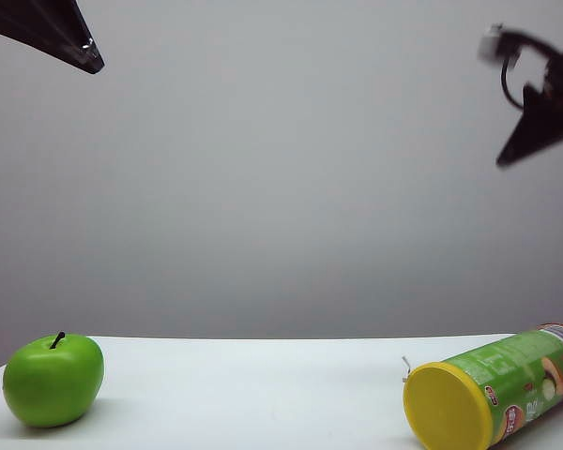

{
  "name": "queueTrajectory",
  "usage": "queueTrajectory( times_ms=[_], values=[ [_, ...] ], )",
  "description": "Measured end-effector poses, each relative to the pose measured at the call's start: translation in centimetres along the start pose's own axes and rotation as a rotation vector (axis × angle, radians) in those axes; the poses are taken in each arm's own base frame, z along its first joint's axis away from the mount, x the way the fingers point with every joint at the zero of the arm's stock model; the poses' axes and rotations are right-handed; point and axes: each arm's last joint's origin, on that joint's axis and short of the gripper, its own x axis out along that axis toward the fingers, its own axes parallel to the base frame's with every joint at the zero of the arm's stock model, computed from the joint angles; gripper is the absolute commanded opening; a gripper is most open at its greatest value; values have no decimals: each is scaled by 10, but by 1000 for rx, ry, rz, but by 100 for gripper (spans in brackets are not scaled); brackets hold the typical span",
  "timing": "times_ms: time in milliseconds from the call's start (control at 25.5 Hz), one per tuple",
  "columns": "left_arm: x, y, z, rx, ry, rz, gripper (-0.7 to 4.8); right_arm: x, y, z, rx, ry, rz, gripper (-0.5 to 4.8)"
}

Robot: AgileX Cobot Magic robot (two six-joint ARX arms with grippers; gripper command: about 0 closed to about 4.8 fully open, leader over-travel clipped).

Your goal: Pick up the green bucket of chips from the desk, place it near the apple, and finally stand it up.

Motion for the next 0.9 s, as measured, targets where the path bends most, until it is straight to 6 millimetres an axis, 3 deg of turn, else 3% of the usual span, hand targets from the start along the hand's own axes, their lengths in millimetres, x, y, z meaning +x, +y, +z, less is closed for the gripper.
queueTrajectory(
  times_ms=[157,274,313,352,392,509,627,901],
  values=[
    [-4,-2,12,52,-66,-25,-5,12,18,-6,-219,177,97,122],
    [-1,-2,12,90,-62,-27,-5,19,33,1,-359,262,138,127],
    [0,-2,12,99,-65,-27,-5,21,38,3,-381,281,151,151],
    [2,-2,14,114,-74,-30,-5,26,48,8,-448,318,185,259],
    [7,-2,15,130,-70,-32,-5,30,55,10,-511,331,218,313],
    [14,-1,15,166,-47,-32,-5,35,64,15,-630,368,240,357],
    [18,-1,15,177,-33,-54,-5,37,67,18,-712,393,234,479],
    [21,-4,14,246,-24,-169,-5,54,76,21,-754,422,271,479]
  ],
)
